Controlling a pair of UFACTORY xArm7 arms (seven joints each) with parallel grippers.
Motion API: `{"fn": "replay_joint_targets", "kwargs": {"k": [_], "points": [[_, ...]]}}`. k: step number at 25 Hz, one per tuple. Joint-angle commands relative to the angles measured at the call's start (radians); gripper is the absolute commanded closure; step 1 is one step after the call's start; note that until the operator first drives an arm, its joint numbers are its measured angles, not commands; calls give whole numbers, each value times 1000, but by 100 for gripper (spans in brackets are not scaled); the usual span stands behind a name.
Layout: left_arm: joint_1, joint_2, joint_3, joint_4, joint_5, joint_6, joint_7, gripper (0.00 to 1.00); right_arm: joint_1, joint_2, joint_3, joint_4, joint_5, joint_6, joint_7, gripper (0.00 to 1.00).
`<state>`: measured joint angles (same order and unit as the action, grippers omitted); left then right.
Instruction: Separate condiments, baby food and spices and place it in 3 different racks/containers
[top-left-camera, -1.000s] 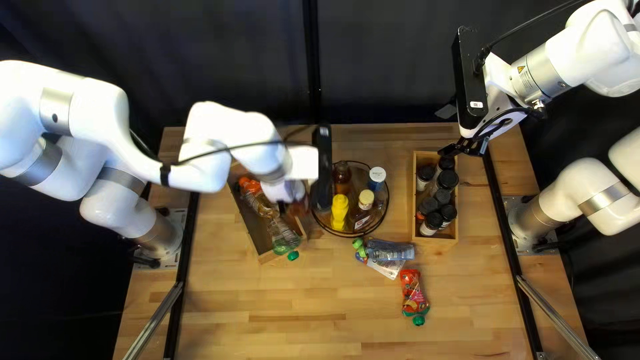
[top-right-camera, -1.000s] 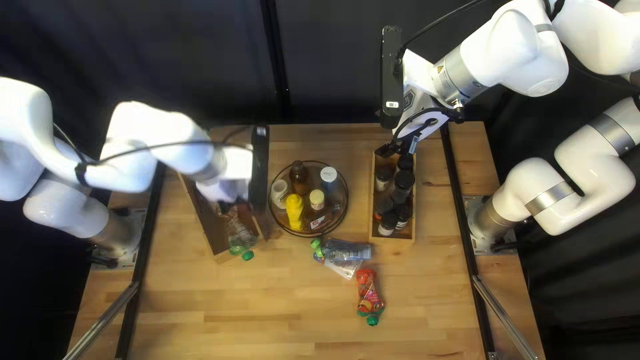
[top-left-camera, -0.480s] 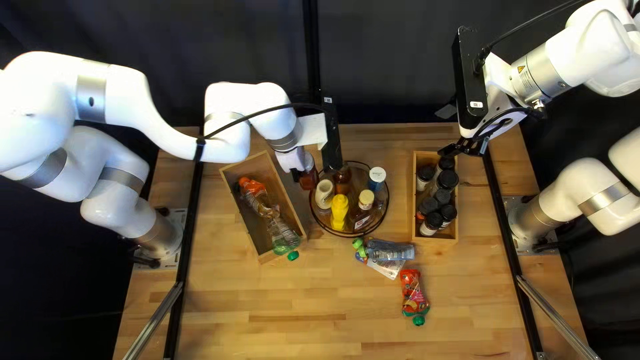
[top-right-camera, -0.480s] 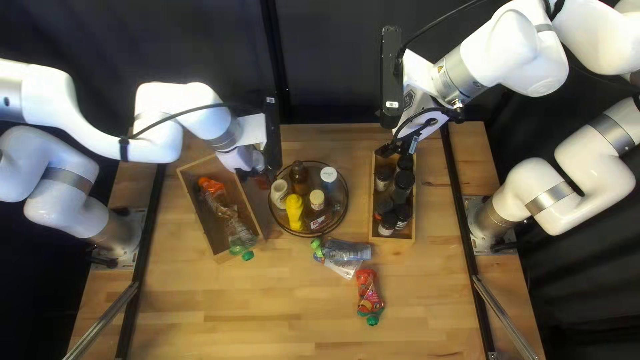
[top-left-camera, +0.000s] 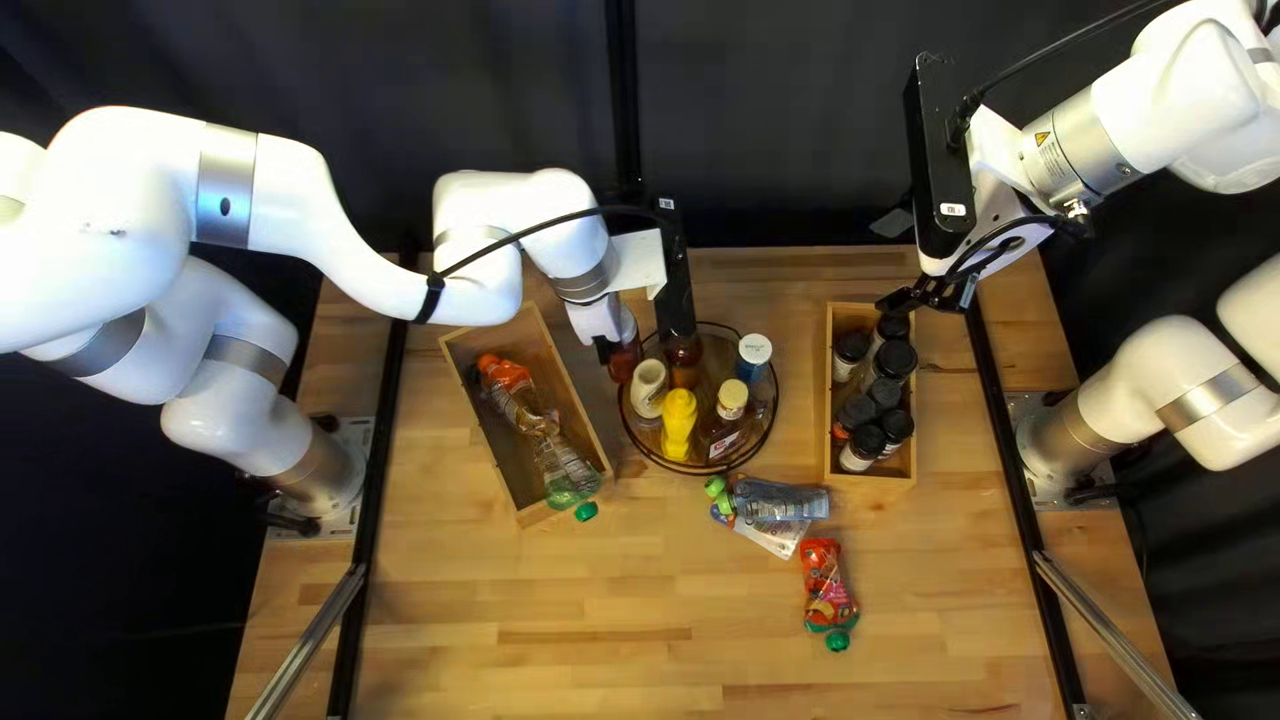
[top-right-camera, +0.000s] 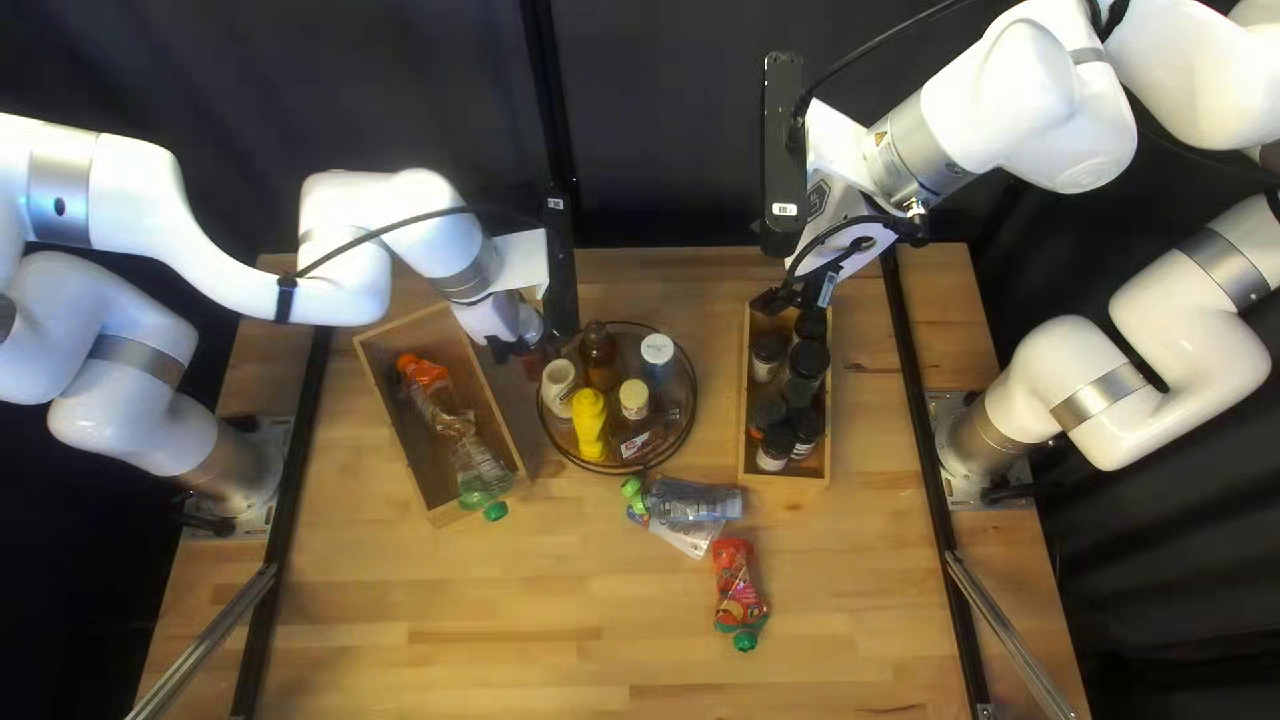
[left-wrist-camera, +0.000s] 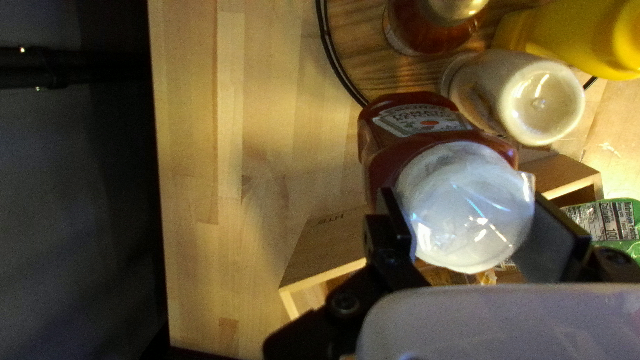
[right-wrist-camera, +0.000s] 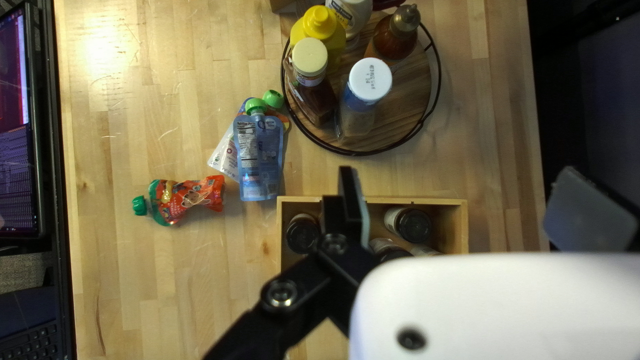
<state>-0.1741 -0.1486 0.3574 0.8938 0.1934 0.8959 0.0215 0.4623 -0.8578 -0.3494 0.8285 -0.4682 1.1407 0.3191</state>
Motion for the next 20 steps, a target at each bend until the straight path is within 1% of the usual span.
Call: {"fn": "replay_joint_targets", "kwargs": {"k": [1, 15, 20], "points": [[-4, 33, 8, 19, -36, -15, 36, 100, 0, 0, 0, 0, 0, 0, 0, 0], [-23, 41, -1, -4, -85, -46, 61, 100, 0, 0, 0, 0, 0, 0, 0, 0], [-29, 56, 0, 5, -113, -62, 88, 100, 0, 0, 0, 0, 0, 0, 0, 0]]}}
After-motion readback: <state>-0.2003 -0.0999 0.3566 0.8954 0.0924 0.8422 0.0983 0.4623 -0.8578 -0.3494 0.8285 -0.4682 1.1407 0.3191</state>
